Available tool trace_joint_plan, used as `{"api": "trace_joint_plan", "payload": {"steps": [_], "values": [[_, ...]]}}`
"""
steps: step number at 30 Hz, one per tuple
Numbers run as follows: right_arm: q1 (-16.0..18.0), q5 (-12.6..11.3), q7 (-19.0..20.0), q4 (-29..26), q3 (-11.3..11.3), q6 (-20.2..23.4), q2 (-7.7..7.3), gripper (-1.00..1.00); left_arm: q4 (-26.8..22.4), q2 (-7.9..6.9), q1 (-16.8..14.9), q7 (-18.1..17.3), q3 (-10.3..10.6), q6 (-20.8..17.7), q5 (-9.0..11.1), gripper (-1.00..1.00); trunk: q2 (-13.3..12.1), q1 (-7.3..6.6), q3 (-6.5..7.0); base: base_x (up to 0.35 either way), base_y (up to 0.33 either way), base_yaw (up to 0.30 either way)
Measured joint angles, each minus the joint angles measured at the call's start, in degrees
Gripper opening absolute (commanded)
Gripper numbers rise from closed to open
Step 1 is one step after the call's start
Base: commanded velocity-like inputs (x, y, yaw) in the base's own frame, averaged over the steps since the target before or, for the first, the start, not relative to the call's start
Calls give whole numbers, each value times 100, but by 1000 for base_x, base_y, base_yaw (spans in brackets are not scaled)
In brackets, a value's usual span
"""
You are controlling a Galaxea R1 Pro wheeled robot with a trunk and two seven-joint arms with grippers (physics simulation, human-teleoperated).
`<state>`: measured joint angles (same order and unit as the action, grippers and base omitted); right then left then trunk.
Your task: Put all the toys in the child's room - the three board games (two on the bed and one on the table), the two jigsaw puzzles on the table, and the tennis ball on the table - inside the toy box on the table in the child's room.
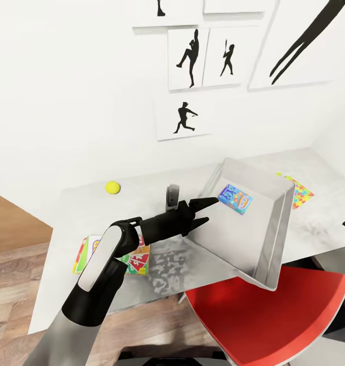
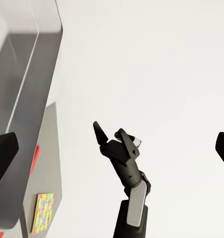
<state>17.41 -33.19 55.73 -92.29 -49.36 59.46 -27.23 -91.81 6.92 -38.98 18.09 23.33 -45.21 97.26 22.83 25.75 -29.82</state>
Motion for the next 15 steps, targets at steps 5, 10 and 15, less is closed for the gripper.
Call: {"api": "trace_joint_plan", "payload": {"steps": [5,10,15], "values": [[-7,1,-47,0,-2,-3,0,100,2,0,0,5,3,1,-1,100,0,0,47,0,0,0],[-12,1,-70,0,3,-1,4,100,5,0,-1,23,6,2,-10,100,0,0,93,0,0,-10],[-15,3,-86,4,7,6,6,100,27,0,-1,43,6,2,-20,100,0,0,136,0,0,-97]]}}
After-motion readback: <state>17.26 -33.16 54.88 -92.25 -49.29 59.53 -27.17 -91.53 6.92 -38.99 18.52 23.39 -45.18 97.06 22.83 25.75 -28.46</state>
